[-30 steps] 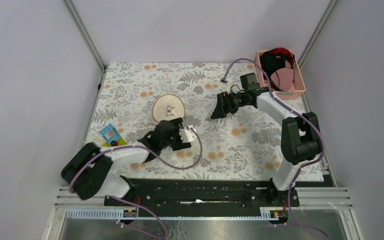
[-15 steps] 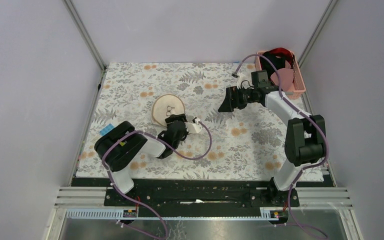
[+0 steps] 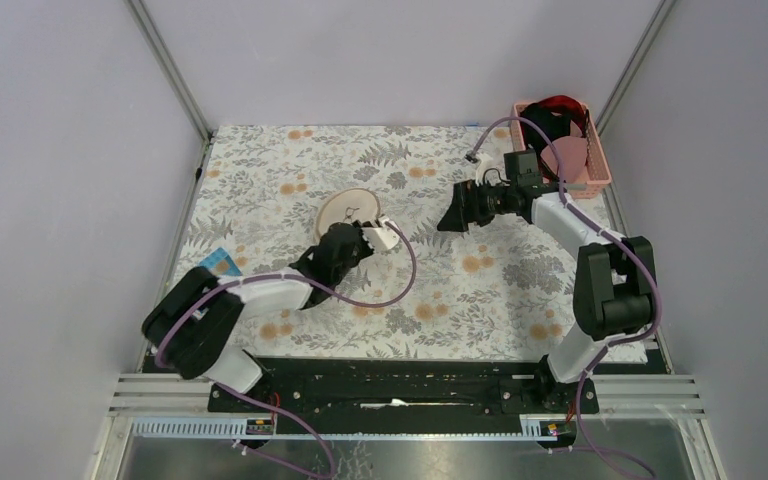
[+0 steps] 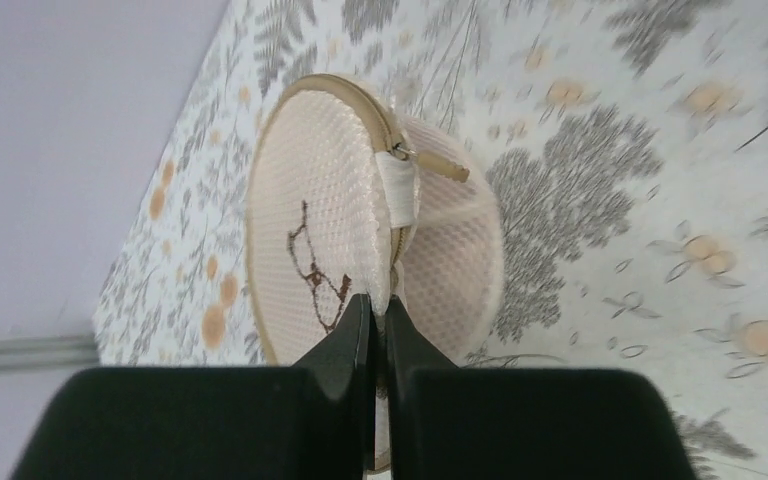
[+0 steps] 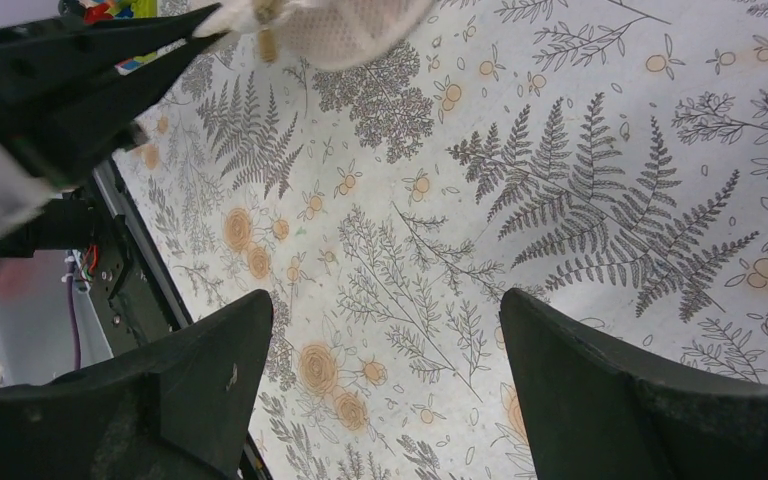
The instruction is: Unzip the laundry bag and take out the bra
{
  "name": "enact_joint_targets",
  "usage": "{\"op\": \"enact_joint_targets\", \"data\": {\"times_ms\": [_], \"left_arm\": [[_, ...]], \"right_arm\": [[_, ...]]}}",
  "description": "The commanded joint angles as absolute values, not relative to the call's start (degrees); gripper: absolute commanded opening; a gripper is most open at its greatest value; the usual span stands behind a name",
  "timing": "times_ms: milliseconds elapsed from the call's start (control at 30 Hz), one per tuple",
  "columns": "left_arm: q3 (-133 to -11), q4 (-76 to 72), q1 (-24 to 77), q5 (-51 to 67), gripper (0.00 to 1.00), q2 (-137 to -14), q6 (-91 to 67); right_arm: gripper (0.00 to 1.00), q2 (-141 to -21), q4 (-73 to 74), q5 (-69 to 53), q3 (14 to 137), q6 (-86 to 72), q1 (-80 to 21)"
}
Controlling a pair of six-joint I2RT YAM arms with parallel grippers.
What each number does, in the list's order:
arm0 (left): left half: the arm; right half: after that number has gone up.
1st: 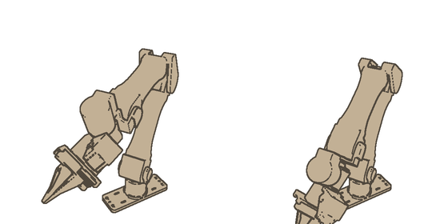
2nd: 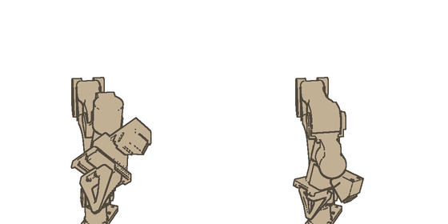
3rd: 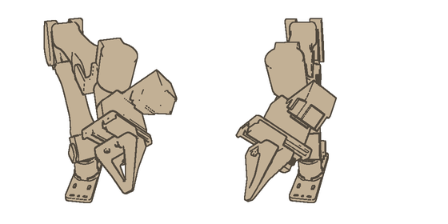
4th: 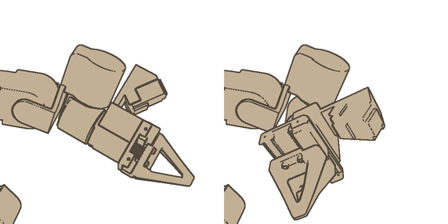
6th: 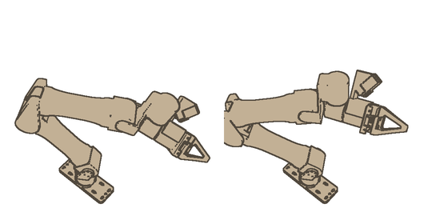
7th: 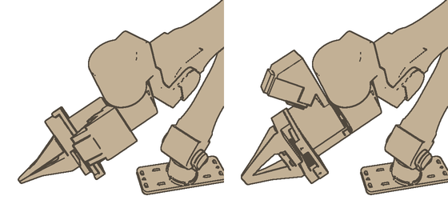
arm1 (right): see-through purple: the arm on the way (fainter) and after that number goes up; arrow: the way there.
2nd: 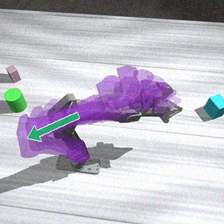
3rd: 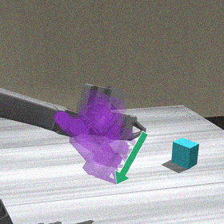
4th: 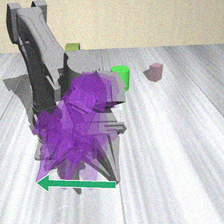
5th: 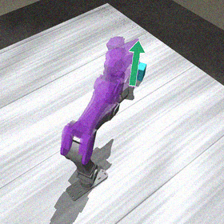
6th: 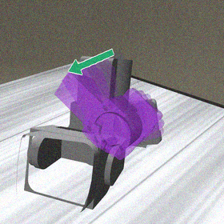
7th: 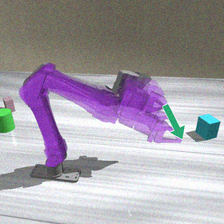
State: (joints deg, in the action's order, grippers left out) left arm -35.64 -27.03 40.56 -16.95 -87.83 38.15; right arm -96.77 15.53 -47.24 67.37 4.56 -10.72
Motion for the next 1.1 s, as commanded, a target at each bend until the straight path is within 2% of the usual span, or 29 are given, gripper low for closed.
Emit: {"op": "enact_joint_targets", "data": {"times_ms": [0, 267, 367, 467, 567, 600, 867, 1067], "left_arm": [[-38.33, -18.92, 40.10, -1.46, 0.00, -80.80, 30.98], [-42.35, -10.66, 37.92, 12.78, 0.00, -78.18, 25.33], [-44.76, -8.27, 37.47, 13.05, 0.00, -79.10, 23.21], [-48.14, -5.13, 36.34, 16.74, 0.00, -80.61, 19.56], [-51.08, -3.09, 36.30, 17.84, 0.00, -82.39, 15.54], [-52.15, -2.23, 36.29, 18.04, 0.00, -83.02, 14.52], [-58.56, 5.77, 36.30, 18.93, 0.00, -87.19, 11.29], [-59.58, 6.02, 36.28, 20.22, 0.00, -88.04, 8.31]], "right_arm": [[0.90, -93.37, 10.53, -49.30, 64.94, 2.71, -11.03], [0.84, -91.10, 7.47, -51.70, 61.58, 2.55, -13.84], [0.76, -88.36, 5.49, -51.42, 59.72, 3.62, -14.10], [0.73, -85.24, 3.67, -49.17, 57.37, 3.25, -15.27], [0.59, -82.10, 0.70, -43.50, 54.29, 0.61, -18.53], [0.58, -81.57, 0.55, -41.67, 53.63, -1.04, -19.65], [0.51, -81.73, -3.31, -33.47, 54.21, -7.23, -24.74], [0.50, -82.56, -5.84, -31.25, 53.53, -12.70, -26.57]]}}
